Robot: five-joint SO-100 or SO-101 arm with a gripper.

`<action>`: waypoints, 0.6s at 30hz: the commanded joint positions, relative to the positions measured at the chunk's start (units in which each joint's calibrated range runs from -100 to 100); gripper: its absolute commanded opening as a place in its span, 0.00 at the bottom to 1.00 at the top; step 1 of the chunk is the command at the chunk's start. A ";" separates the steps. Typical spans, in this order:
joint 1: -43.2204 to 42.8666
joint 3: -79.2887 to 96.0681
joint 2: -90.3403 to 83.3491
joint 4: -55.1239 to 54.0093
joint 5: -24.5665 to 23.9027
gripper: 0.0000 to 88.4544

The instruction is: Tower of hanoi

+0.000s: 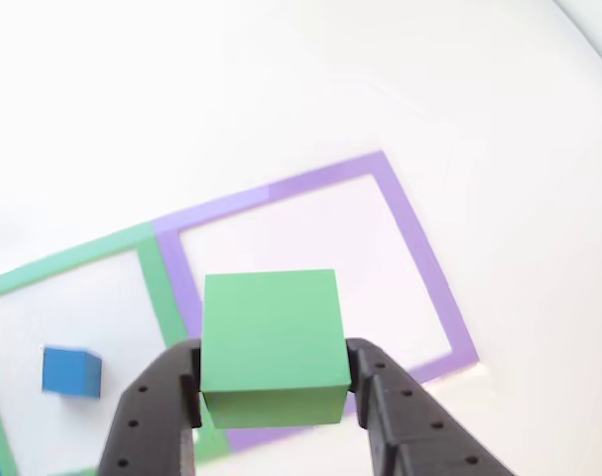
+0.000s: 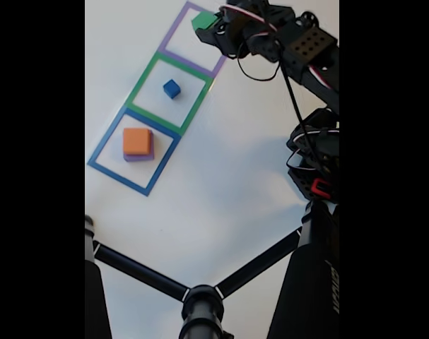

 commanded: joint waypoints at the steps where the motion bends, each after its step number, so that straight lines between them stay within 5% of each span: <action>1: -2.51 -24.05 -4.25 34.87 0.00 0.08; 8: -8.17 -41.05 -5.87 54.63 0.00 0.07; 18: -19.77 -45.96 -8.86 59.48 0.00 0.07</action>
